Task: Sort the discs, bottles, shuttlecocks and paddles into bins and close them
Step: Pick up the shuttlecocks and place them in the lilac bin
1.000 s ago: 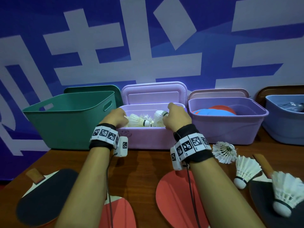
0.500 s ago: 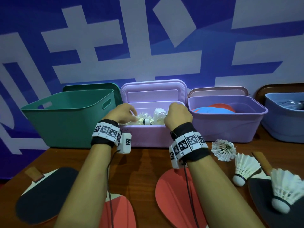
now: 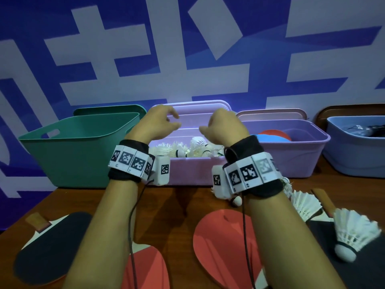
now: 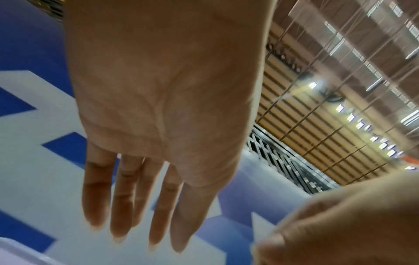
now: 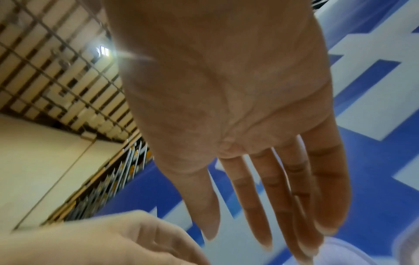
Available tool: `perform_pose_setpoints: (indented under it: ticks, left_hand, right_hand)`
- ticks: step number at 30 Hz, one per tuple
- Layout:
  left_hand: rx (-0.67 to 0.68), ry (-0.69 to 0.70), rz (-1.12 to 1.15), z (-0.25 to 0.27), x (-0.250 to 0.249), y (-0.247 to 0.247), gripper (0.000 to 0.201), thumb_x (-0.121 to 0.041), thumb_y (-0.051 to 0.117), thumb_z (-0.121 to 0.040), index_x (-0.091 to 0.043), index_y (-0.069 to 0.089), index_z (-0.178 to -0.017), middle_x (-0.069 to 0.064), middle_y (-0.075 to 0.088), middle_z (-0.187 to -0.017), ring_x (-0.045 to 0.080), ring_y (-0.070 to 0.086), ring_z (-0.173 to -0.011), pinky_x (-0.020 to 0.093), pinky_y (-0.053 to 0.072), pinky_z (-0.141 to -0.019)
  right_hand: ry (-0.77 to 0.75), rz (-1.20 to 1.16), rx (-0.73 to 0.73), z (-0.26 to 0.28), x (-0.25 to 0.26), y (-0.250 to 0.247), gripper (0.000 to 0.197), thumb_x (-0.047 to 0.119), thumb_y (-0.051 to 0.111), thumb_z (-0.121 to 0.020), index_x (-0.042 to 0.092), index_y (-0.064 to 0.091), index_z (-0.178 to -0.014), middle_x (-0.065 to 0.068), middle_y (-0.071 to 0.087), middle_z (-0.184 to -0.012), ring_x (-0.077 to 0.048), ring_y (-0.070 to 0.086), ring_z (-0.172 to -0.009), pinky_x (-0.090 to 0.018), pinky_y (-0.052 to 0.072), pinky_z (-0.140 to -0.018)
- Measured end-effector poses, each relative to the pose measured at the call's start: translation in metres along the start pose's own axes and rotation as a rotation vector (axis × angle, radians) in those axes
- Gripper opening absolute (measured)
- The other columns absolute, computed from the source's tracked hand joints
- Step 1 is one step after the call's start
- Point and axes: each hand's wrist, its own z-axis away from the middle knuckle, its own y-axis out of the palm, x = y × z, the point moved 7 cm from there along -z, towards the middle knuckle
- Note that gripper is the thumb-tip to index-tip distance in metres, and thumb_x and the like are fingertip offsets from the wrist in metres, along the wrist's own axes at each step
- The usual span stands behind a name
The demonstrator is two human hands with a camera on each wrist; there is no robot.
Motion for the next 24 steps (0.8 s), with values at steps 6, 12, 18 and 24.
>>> perform_pose_setpoints:
  ticks: [6, 12, 18, 24]
  left_hand:
    - [-0.016, 0.242, 0.132, 0.019, -0.087, 0.001, 0.012, -0.028, 0.069, -0.093, -0.025, 0.071, -0.104, -0.013, 0.069, -0.101, 0.001, 0.062, -0.080, 0.010, 0.041, -0.064]
    - [0.281, 0.401, -0.073, 0.039, -0.137, 0.077, 0.017, -0.027, 0.074, -0.085, -0.019, 0.075, -0.100, -0.002, 0.074, -0.096, 0.005, 0.065, -0.078, 0.019, 0.050, -0.074]
    - [0.525, 0.345, -0.303, 0.053, -0.133, 0.131, 0.034, -0.039, 0.082, -0.074, -0.025, 0.072, -0.103, -0.003, 0.071, -0.099, 0.020, 0.066, -0.094, 0.042, 0.056, -0.087]
    - [0.634, 0.316, -0.388, 0.063, -0.127, 0.146, 0.038, -0.028, 0.080, -0.076, -0.029, 0.072, -0.113, -0.005, 0.070, -0.108, 0.021, 0.067, -0.097, 0.038, 0.057, -0.086]
  right_hand:
    - [-0.030, -0.054, -0.060, 0.045, 0.007, -0.093, 0.034, 0.044, 0.066, -0.088, 0.012, 0.074, -0.098, -0.008, 0.071, -0.095, -0.027, 0.066, -0.091, -0.031, 0.048, -0.070]
    - [0.122, 0.209, 0.142, 0.050, -0.056, -0.085, 0.033, 0.042, 0.072, -0.082, 0.012, 0.070, -0.095, -0.004, 0.068, -0.080, -0.025, 0.067, -0.080, -0.037, 0.059, -0.081]
    - [0.209, 0.418, 0.472, 0.057, -0.107, -0.047, 0.041, 0.054, 0.078, -0.077, 0.018, 0.069, -0.095, 0.002, 0.067, -0.080, -0.020, 0.070, -0.089, -0.033, 0.057, -0.080]
    - [0.223, 0.532, 0.541, 0.053, -0.128, -0.027, 0.047, 0.056, 0.075, -0.078, 0.024, 0.070, -0.112, 0.004, 0.066, -0.112, -0.018, 0.060, -0.103, -0.032, 0.046, -0.080]
